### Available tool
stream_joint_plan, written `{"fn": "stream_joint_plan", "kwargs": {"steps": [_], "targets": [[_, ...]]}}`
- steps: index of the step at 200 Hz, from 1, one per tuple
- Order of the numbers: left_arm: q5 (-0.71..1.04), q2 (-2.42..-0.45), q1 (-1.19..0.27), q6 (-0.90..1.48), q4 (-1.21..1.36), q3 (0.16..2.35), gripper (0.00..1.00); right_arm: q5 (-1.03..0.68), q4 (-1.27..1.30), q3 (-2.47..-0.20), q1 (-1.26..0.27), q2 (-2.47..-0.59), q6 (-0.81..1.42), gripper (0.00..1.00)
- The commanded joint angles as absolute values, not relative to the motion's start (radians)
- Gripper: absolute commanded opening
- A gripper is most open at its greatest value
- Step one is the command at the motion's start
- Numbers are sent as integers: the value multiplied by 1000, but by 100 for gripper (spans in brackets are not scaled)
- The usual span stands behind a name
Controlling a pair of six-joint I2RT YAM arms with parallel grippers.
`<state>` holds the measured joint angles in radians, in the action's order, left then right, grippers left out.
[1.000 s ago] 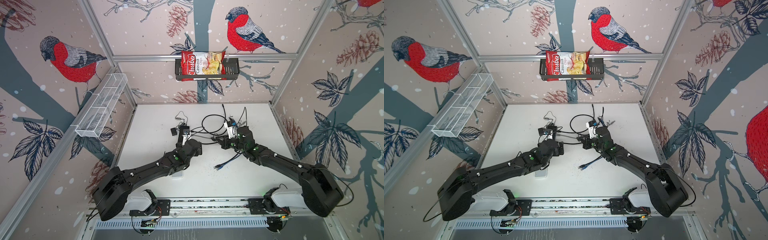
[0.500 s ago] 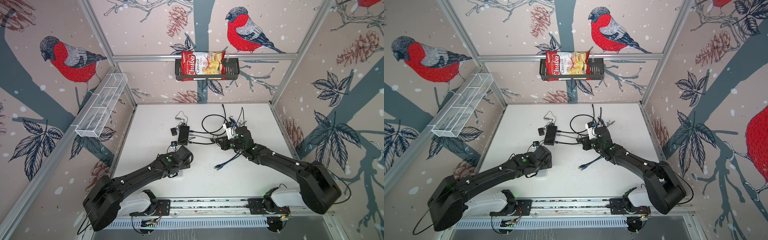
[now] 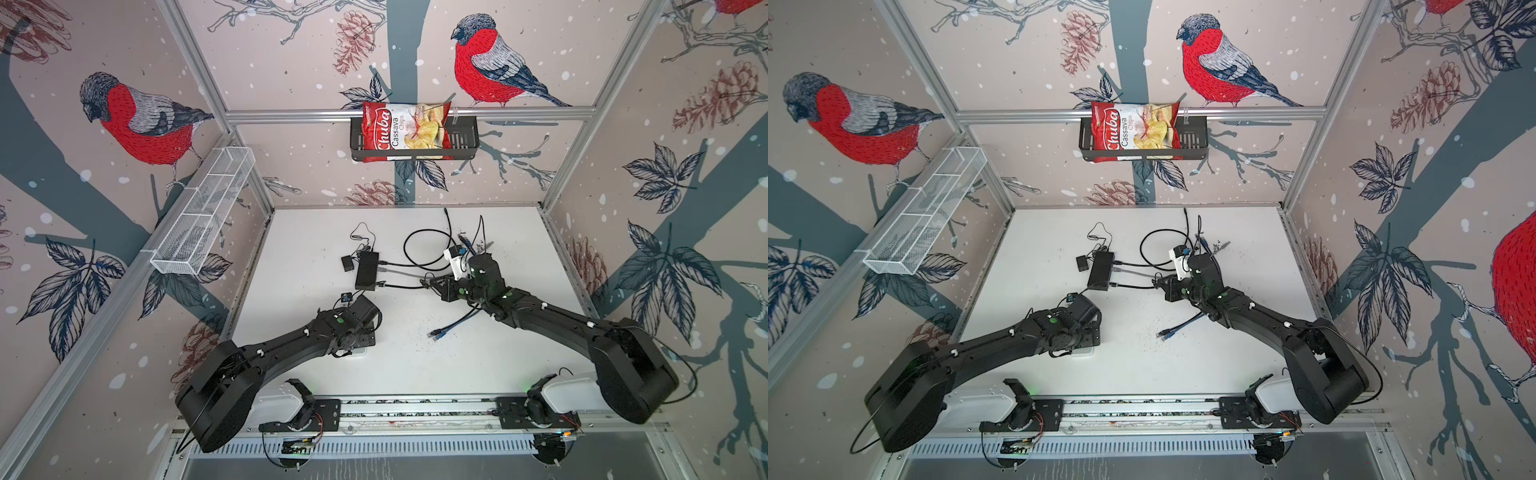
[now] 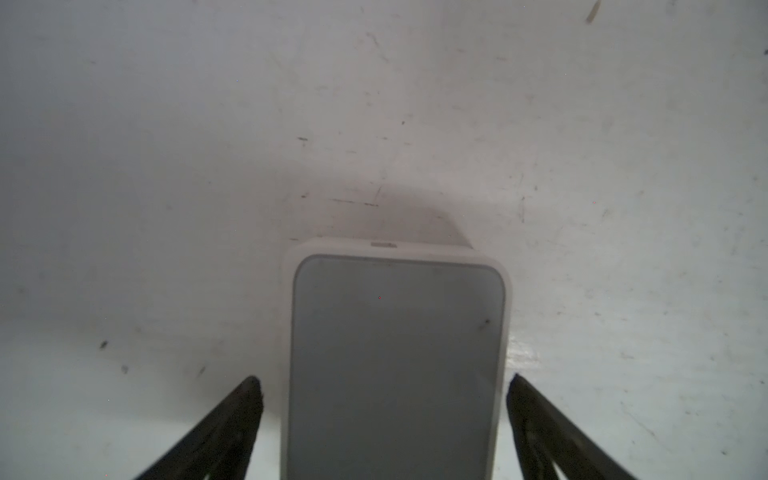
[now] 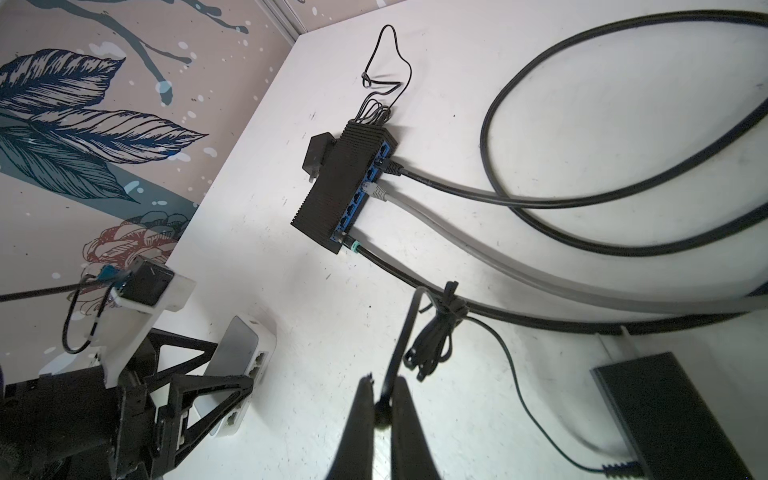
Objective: Insert the plug into the switch port
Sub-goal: 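Close the left gripper on the white router box, then lift and carry the white router toward the cord plug in the right gripper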
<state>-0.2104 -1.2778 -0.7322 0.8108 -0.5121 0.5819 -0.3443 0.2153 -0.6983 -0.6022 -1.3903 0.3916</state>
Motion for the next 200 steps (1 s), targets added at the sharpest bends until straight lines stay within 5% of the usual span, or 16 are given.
{"fn": "stream_joint_plan", "kwargs": {"steps": [1, 97, 200], "targets": [[-196, -1302, -727, 775, -483, 583, 82, -358, 248, -704, -604, -1396, 385, 5], [-216, -1364, -736, 684, -424, 614, 39, -362, 254, -702, -604, -1398, 385, 6], [-215, -1232, -893, 208, 331, 467, 34, -409, 307, -677, -603, -1339, 409, 6]]}}
